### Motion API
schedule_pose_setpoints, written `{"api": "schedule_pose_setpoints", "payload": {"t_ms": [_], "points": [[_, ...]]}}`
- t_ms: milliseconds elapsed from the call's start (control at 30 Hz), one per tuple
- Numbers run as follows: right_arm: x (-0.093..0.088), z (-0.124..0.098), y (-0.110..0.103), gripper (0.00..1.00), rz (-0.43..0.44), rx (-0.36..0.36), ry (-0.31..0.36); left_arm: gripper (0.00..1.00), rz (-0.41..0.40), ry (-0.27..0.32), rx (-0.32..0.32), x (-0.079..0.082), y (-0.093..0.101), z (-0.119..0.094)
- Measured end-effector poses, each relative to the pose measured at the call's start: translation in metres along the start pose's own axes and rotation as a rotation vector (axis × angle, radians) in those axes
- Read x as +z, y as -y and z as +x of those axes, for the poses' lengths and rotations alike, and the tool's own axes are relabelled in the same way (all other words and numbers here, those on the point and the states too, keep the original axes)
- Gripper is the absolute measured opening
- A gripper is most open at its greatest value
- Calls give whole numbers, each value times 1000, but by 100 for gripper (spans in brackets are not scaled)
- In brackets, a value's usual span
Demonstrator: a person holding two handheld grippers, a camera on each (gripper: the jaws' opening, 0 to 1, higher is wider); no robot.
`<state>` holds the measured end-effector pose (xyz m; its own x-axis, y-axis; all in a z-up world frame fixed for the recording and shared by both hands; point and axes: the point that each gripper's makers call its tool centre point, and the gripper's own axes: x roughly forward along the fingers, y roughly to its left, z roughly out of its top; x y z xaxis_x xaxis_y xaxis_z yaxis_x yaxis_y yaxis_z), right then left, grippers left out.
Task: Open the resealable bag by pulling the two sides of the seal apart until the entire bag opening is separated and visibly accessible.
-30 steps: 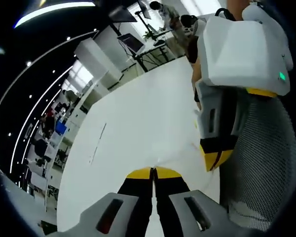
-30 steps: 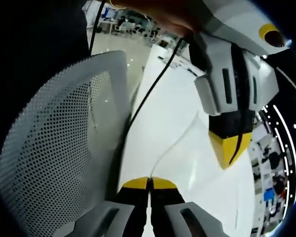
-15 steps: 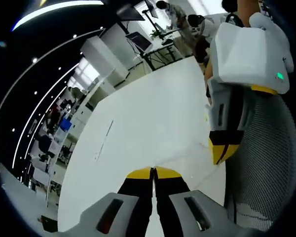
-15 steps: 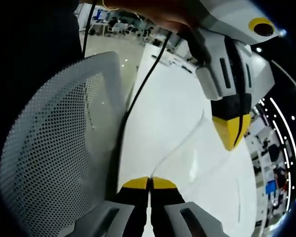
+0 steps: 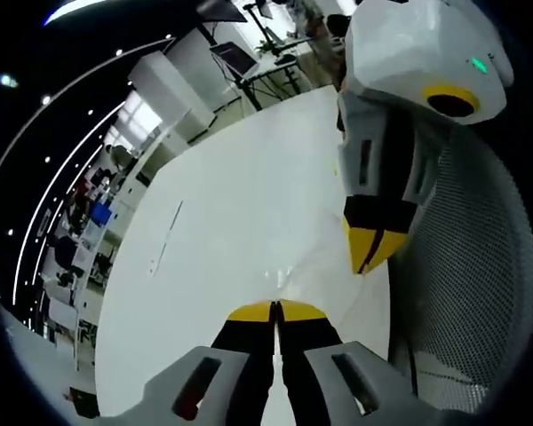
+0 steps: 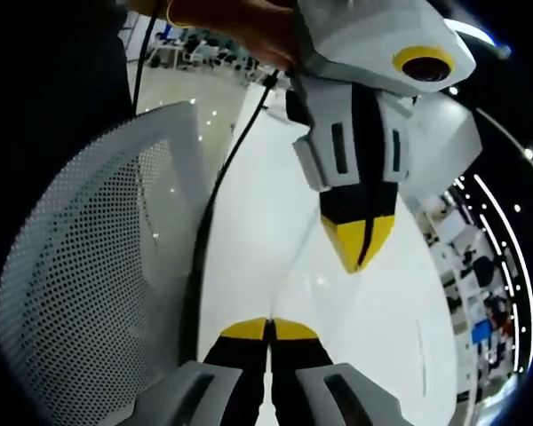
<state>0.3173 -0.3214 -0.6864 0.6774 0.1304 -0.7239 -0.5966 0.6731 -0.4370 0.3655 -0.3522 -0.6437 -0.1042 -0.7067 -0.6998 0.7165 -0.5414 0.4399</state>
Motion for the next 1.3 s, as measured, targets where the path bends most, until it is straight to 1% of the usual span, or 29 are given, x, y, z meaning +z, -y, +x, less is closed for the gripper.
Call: {"api": "schedule_pose_setpoints", "payload": {"t_ms": [33,100,167,333,400,433,600,800,933,1067,1167,1267,1300], "points": [[0,0,0,0,-1,0,-2,0,-17,-16,-25,-4,4,2],[-1,1,-1,0,-1,3,-2,0,-21,-30,-19,-8,4,2],[-1,1,-1,0,-5,5,-5,0,-40,-42,-48,-11,9,3],[-1,0,-3,0,-9,6,-5,0,-57,-54,-83,-16,17,3],[-1,0,-5,0,-12,10,-6,0,-88,-60,-133,-18,27,3],[-1,0,-5,0,-14,12,-6,0,-103,-60,-137,-19,27,3],[1,-1,-7,0,-24,14,-5,2,-128,-67,-171,-24,32,5],[4,-1,-8,0,-35,17,-1,0,-174,-85,-191,-29,32,6],[5,-1,-7,0,-37,13,1,0,-191,-76,-180,-28,27,6],[4,0,-1,0,-34,4,1,0,-203,-71,-143,-29,16,8],[2,0,10,0,-31,-18,-5,0,-213,-51,-89,-25,0,9],[2,-1,19,0,-31,-39,-7,0,-197,-27,-39,-17,-14,8],[1,-1,24,0,-31,-49,-9,0,-189,-13,-14,-13,-21,8]]}}
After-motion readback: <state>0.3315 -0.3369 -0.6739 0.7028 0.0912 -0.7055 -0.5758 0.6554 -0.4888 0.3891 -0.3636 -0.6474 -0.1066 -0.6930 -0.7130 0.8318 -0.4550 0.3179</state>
